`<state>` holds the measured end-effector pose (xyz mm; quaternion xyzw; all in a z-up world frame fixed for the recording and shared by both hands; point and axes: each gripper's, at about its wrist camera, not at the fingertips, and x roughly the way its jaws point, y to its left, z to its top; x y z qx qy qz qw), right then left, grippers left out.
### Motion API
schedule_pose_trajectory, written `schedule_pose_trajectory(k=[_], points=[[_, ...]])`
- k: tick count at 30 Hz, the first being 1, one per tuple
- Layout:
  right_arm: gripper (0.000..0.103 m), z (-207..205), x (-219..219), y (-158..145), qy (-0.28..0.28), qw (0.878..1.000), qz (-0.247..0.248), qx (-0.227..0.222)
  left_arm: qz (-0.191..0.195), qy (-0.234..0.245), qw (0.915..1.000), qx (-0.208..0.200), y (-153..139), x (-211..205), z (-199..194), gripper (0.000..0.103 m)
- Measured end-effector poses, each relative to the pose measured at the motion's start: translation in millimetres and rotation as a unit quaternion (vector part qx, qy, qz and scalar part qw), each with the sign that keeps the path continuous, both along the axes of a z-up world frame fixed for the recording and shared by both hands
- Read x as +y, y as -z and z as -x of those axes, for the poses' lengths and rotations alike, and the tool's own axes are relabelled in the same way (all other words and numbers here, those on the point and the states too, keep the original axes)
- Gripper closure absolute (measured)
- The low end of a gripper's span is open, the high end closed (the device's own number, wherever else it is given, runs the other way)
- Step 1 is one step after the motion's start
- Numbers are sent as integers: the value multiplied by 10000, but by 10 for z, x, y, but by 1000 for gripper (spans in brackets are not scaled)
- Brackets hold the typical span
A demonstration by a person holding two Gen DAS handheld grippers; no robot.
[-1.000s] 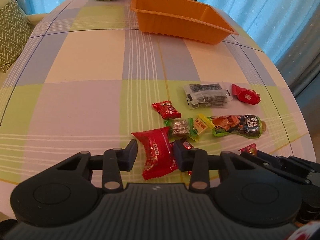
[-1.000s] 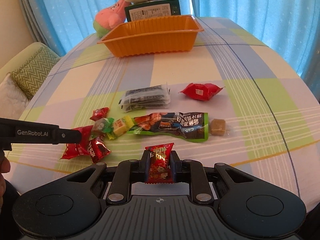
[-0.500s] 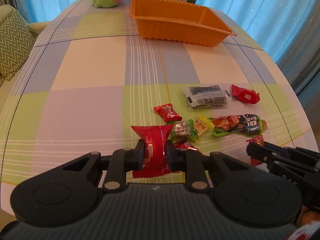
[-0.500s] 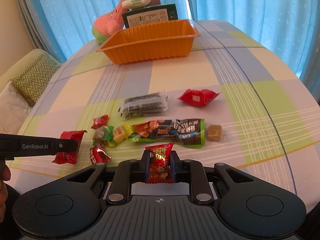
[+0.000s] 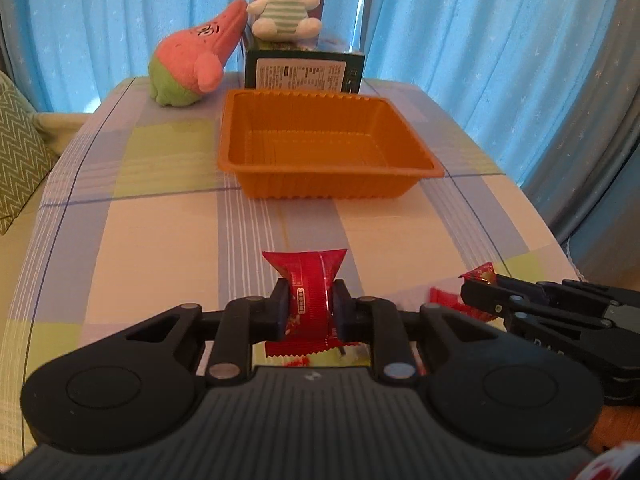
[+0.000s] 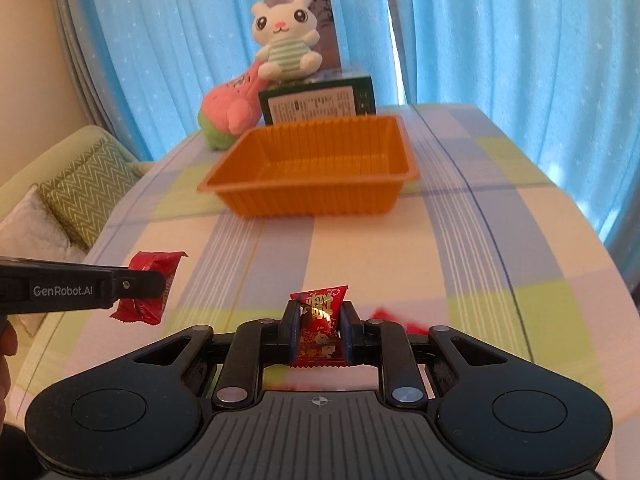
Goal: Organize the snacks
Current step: 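Carry both red candies to the orange tray and lower them inside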
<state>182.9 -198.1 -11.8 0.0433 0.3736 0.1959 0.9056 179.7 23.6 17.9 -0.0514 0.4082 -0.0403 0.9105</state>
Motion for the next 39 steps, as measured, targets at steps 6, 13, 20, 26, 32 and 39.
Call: schedule_pose_trajectory(k=[6, 13, 20, 26, 32, 39], points=[[82, -778, 125, -240, -60, 9995, -24, -313, 138, 38, 9992, -367, -222, 40, -616, 83], [82, -1614, 237, -184, -56, 9997, -215, -32, 279, 66, 9988, -403, -218, 157, -1314, 83], [82, -2036, 308, -38, 53, 9996, -195, 192, 317, -75, 9994, -144, 54, 270, -1705, 84], [82, -2164, 333, 80, 82, 9994, -197, 280, 288, -76, 9995, -59, 201, 298, -1877, 82], [82, -2195, 331, 168, 68, 9990, -225, 380, 364, -89, 9993, -21, 266, 343, -1892, 68], [82, -2237, 337, 190, 46, 9981, -398, 471, 404, -225, 9989, -21, 268, 422, -1780, 68]])
